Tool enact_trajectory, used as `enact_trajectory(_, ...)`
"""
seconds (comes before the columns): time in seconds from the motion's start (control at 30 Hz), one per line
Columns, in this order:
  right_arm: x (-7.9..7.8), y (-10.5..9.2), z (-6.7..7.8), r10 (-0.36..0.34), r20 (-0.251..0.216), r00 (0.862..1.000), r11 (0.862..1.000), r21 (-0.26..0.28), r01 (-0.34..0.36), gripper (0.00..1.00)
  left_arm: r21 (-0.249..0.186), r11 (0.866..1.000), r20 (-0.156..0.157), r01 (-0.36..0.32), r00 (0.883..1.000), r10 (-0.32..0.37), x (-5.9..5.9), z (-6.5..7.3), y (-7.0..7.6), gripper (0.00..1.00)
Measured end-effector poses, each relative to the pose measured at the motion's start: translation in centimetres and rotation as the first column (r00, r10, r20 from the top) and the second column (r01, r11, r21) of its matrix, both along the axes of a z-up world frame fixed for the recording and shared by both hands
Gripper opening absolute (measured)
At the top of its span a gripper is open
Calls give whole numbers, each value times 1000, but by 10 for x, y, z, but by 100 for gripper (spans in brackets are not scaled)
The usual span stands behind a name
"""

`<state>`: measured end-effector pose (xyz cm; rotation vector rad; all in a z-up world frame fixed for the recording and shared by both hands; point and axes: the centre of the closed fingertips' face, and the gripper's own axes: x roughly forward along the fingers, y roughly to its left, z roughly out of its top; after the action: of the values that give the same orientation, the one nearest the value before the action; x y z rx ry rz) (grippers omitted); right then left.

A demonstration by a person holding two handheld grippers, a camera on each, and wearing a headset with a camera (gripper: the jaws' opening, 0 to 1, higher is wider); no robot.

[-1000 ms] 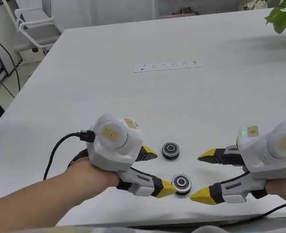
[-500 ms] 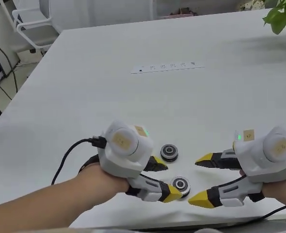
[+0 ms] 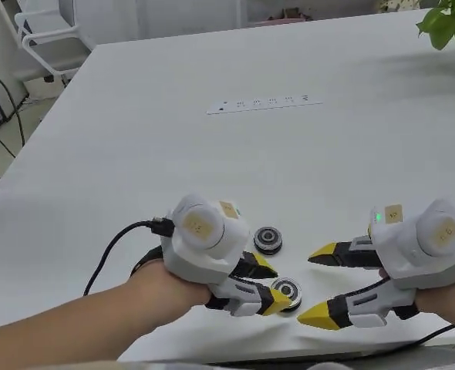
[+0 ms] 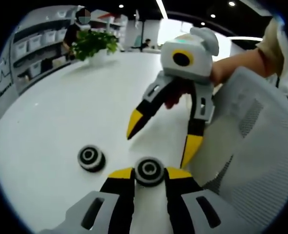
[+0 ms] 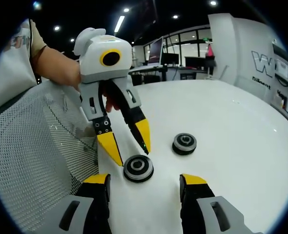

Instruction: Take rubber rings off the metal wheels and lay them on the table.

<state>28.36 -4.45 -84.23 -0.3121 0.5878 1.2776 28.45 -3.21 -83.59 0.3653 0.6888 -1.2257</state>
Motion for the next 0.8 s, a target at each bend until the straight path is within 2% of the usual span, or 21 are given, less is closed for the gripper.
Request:
enact_trajectory(0.2, 1, -1, -1, -4, -1, 1000, 1000, 3, 4, 56, 9, 1000, 7, 23, 1000, -23, -5, -4, -4, 20)
enact_trajectory(0.53, 0, 0, -1, 1, -3, 1000, 1000, 9, -1, 54, 33, 999, 55, 17, 998, -19, -1, -5, -3, 15)
enact_trajectory(0.63, 0, 2, -2, 1, -7, 1000, 1000, 16, -1, 53, 46, 999, 85, 28, 996, -31, -2, -6, -3, 14)
enact_trajectory(0.8, 2, 1, -6, 0, -16, 1000, 1000, 25, 1, 49, 34, 999, 77, 7, 997, -9, -1, -6, -3, 14)
